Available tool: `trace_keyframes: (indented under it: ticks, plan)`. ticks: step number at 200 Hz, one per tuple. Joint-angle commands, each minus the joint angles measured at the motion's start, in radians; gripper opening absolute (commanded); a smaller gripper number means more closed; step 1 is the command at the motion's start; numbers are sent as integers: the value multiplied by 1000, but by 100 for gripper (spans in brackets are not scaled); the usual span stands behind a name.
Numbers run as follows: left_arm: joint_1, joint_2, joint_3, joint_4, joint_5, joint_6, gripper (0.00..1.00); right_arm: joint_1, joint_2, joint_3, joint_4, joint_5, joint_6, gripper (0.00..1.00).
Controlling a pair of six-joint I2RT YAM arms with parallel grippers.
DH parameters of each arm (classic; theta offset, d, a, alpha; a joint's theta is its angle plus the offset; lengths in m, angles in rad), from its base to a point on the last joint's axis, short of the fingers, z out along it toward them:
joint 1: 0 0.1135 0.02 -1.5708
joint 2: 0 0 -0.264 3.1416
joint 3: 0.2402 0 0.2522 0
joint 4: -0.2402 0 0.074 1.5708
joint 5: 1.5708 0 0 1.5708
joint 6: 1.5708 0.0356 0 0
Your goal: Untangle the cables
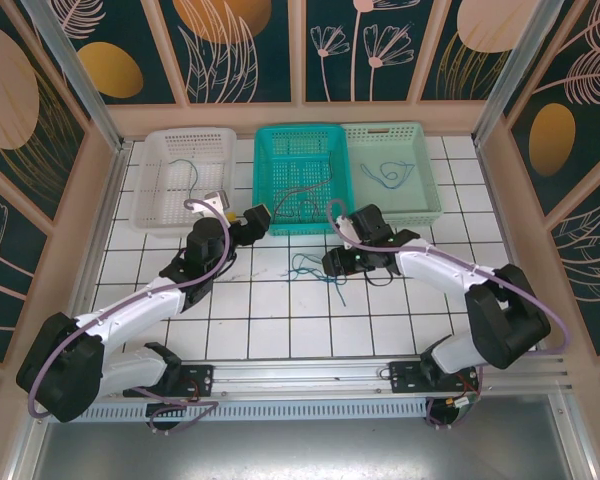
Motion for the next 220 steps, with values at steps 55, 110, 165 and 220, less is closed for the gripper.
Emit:
trace_keyframes:
  ticks: [55, 110, 165, 220]
  plan:
    - [0, -12, -9, 9, 5, -10, 94, 32, 108, 19, 70, 41, 4, 40]
    - [0, -20, -16, 9, -2, -10, 95, 45, 127, 36, 69, 56, -2, 24]
    - [0, -22, -21, 8, -9, -14, 95, 56, 57, 44, 56, 63, -14, 0]
    - [0, -28, -24, -27, -31, 18, 95, 56, -113, 59, -26, 60, -56, 0]
